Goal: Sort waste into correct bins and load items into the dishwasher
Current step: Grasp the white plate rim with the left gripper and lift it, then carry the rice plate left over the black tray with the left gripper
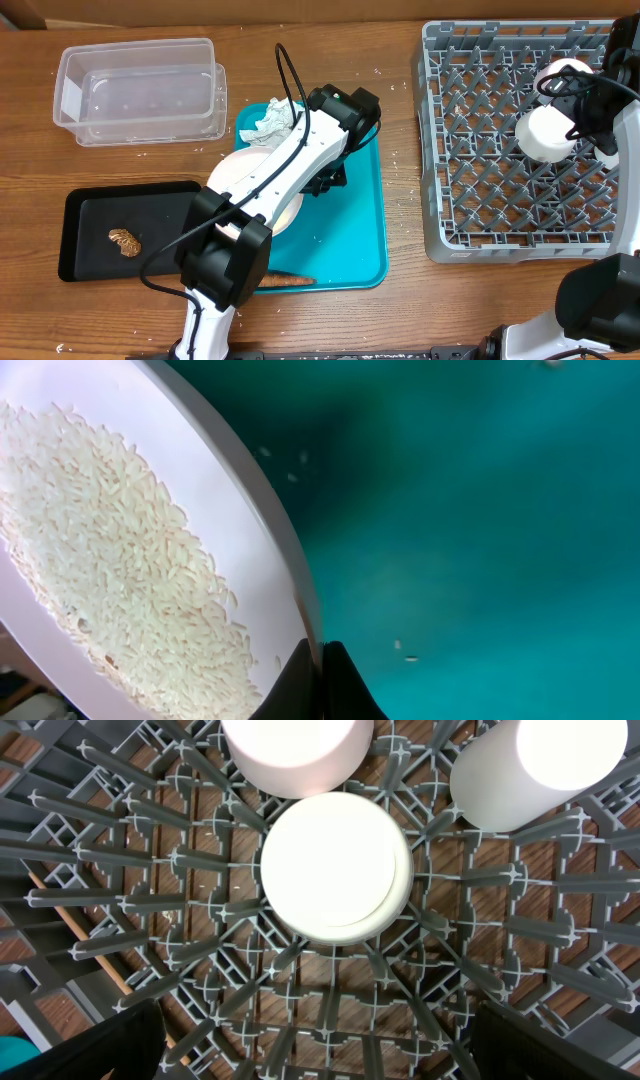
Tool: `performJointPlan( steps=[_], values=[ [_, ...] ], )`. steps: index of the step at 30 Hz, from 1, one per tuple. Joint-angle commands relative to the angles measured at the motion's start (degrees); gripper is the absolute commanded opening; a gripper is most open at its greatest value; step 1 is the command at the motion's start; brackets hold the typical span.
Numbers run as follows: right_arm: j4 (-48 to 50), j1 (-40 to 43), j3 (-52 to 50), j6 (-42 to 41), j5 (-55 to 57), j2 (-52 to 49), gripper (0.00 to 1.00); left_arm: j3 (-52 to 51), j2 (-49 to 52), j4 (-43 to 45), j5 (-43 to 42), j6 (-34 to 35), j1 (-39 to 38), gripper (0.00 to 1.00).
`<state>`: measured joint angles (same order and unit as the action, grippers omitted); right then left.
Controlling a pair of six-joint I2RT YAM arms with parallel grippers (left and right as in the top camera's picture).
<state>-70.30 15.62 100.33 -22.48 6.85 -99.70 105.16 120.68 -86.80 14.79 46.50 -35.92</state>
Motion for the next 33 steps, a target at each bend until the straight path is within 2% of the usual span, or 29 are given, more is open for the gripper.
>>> performJointPlan(
  steps=[1, 17, 24, 27, 33],
  values=[
    [0.13, 0.00, 1.27, -0.44, 0.42, 1.29, 1.00, 1.77, 0.59, -2.69, 6.05, 2.97, 0.35, 0.04],
    [0.13, 0.00, 1.27, -0.44, 0.44, 1.29, 1.00, 2.32, -0.24, -6.97, 6.21, 4.04, 13.49, 0.04],
    [0.13, 0.00, 1.27, -0.44, 0.42, 1.29, 1.00, 2.32, -4.68, -6.58, 6.14, 3.45, 18.16, 0.04],
    [0.13, 0.00, 1.27, -0.44, 0.42, 1.29, 1.00, 2.32, -7.26, -4.70, 3.91, 0.17, 20.31, 0.04],
    [0.13, 0.00, 1.27, -0.44, 0.42, 1.29, 1.00, 2.32, -10.88, -1.64, -6.32, -7.69, 27.12, 0.04]
  ],
)
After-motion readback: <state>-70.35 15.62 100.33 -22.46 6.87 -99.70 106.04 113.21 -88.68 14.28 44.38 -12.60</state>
